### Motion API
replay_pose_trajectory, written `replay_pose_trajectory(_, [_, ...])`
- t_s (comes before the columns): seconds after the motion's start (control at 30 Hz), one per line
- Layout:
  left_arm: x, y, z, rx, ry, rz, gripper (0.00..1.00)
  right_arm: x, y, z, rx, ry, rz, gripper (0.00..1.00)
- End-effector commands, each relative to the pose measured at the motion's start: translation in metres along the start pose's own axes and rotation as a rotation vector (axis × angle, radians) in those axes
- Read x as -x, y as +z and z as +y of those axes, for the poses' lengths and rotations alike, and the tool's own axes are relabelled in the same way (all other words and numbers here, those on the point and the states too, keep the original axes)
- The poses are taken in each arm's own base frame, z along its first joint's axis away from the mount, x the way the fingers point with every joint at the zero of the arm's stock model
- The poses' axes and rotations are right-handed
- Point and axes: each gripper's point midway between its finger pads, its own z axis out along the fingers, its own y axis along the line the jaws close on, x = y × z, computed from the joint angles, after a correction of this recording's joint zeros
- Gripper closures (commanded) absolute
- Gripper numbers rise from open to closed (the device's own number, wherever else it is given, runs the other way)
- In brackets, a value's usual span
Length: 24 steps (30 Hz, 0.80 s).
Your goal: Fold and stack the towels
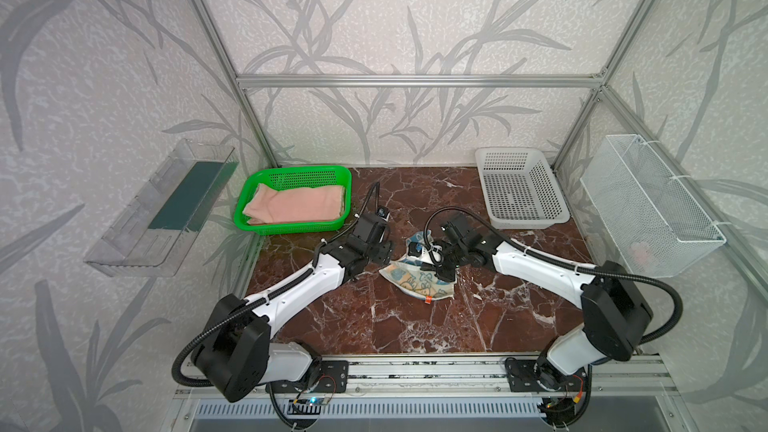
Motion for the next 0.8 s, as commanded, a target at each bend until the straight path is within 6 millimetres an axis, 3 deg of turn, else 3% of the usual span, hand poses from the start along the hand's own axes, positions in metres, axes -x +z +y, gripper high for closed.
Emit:
replay_pose_trajectory(0.0, [0.027, -0.008, -0.003, -0.019, 0.111, -0.142, 0.17, -0.002, -0.012, -0.009, -0.084, -0.111, -0.002, 1.0])
replay_pose_trajectory(0.13, [0.038, -0.006, -0.01, -0.07, 0.255, -0.205, 0.14, -0.006, -0.021, -0.011, -0.114, -0.16, 0.002, 1.0])
replay_pose_trajectory(0.3, [0.027, 0.002, -0.023, -0.162, 0.515, -0.18, 0.14, -0.008, -0.029, -0.019, -0.144, -0.158, 0.004, 1.0])
replay_pose_trajectory(0.5, [0.026, -0.013, -0.019, -0.322, 0.579, -0.191, 0.14, -0.016, -0.033, -0.025, -0.166, -0.153, 0.03, 1.0])
replay_pose_trajectory(0.63, [0.01, -0.022, -0.034, -0.452, 0.646, -0.179, 0.14, -0.015, -0.037, -0.029, -0.186, -0.148, 0.013, 1.0])
replay_pose_trajectory(0.77, [-0.006, -0.018, -0.048, -0.554, 0.649, -0.142, 0.15, -0.01, -0.041, -0.03, -0.195, -0.15, -0.013, 1.0])
